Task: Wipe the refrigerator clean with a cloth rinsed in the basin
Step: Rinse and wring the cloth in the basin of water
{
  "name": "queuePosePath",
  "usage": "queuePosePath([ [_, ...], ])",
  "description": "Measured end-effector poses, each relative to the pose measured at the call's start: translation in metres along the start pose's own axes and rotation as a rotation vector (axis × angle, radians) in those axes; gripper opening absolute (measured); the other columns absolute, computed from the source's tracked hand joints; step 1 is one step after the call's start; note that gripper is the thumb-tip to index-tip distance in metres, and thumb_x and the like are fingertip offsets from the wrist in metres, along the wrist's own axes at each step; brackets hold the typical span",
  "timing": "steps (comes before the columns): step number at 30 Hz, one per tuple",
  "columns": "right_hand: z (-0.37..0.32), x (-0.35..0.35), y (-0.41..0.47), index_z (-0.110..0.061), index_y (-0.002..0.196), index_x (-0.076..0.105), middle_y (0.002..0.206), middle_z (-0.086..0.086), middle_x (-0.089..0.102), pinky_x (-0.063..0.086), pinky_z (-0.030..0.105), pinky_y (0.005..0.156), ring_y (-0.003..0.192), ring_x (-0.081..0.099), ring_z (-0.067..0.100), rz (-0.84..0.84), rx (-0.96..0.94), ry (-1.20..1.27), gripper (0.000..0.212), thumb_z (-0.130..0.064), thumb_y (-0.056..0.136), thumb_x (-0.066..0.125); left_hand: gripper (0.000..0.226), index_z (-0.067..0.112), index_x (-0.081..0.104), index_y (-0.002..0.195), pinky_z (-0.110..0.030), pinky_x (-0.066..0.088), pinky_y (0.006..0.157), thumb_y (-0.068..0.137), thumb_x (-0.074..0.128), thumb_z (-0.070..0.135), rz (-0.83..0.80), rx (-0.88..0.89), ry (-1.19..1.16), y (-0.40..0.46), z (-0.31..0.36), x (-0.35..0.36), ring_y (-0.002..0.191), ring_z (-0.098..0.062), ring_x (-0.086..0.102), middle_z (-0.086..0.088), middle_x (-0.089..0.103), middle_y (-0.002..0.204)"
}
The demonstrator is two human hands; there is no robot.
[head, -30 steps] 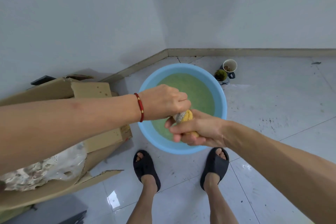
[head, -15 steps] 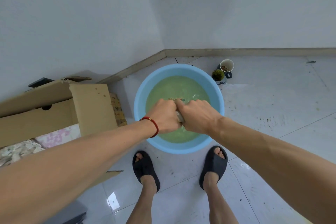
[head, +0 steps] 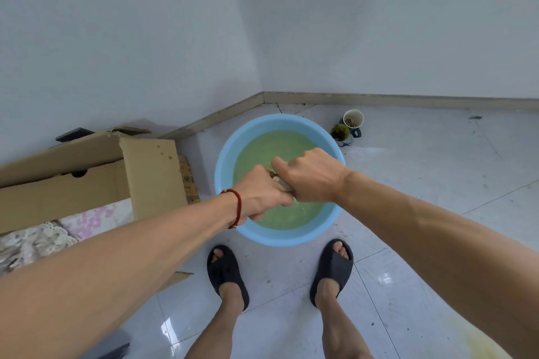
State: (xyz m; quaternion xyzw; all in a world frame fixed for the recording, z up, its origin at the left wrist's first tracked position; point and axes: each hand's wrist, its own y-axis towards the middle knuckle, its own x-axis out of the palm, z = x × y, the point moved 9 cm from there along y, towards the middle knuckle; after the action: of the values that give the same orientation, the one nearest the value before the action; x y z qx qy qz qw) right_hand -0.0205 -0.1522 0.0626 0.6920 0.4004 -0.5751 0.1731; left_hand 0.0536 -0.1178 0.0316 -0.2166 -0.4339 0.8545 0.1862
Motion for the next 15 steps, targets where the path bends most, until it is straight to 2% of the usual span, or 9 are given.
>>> queuePosePath([
  [2,-0.004,-0.024,-0.006,-0.007,0.094,0.053,0.053,0.006,0.058,0.013,0.022,0.044,0.040,0.036,0.029,-0.011,0.040,0.012,0.023,-0.018,0.082,0.069,0.028,0.014,0.049,0.060,-0.024,0.017,0.044,0.072,0.068,-0.003,-0.004,0.021,0.021,-0.018,0.014,-0.006,0.039,-0.014,0.022,0.002,0.032,0.049],
  [4,-0.006,-0.053,-0.016,-0.010,0.099,0.051,0.059,0.004,0.058,0.022,0.027,0.045,0.046,0.040,0.030,0.007,0.138,0.019,0.024,-0.017,0.083,0.066,0.019,0.012,0.058,0.070,-0.022,0.023,0.041,0.073,0.074,0.001,-0.005,0.061,0.047,-0.038,0.032,-0.013,0.037,-0.011,0.030,0.003,0.040,0.050],
  [7,-0.012,-0.105,-0.033,-0.016,0.111,0.044,0.079,-0.001,0.053,0.031,0.035,0.056,0.071,0.052,0.035,-0.050,0.322,0.046,0.029,-0.021,0.088,0.060,0.020,0.014,0.064,0.078,-0.021,0.038,0.043,0.073,0.083,0.010,-0.060,0.179,0.039,-0.081,0.068,-0.033,0.046,-0.007,0.046,0.004,0.056,0.060],
  [10,-0.021,-0.177,-0.048,-0.020,0.111,0.045,0.108,-0.002,0.055,0.042,0.038,0.067,0.091,0.060,0.028,-0.024,0.447,0.268,0.038,-0.032,0.085,0.070,0.030,0.008,0.070,0.098,-0.026,0.050,0.057,0.077,0.088,0.019,-0.127,0.314,-0.072,-0.141,0.112,-0.069,0.066,-0.012,0.058,0.001,0.066,0.077],
  [13,-0.033,-0.237,-0.065,-0.022,0.100,0.056,0.097,-0.008,0.061,0.049,0.034,0.070,0.084,0.060,0.015,0.007,0.559,0.529,0.051,-0.051,0.071,0.085,0.039,0.009,0.069,0.115,-0.034,0.061,0.072,0.080,0.085,0.007,-0.103,0.466,-0.197,-0.195,0.153,-0.109,0.085,-0.014,0.068,-0.003,0.070,0.093],
  [15,-0.057,-0.279,-0.085,-0.029,0.090,0.064,0.080,-0.013,0.066,0.049,0.028,0.067,0.072,0.061,0.007,0.063,0.615,0.761,0.045,-0.059,0.066,0.088,0.047,0.014,0.068,0.122,-0.038,0.061,0.084,0.079,0.084,0.002,-0.125,0.602,-0.231,-0.242,0.183,-0.130,0.099,-0.022,0.071,-0.008,0.072,0.106],
])
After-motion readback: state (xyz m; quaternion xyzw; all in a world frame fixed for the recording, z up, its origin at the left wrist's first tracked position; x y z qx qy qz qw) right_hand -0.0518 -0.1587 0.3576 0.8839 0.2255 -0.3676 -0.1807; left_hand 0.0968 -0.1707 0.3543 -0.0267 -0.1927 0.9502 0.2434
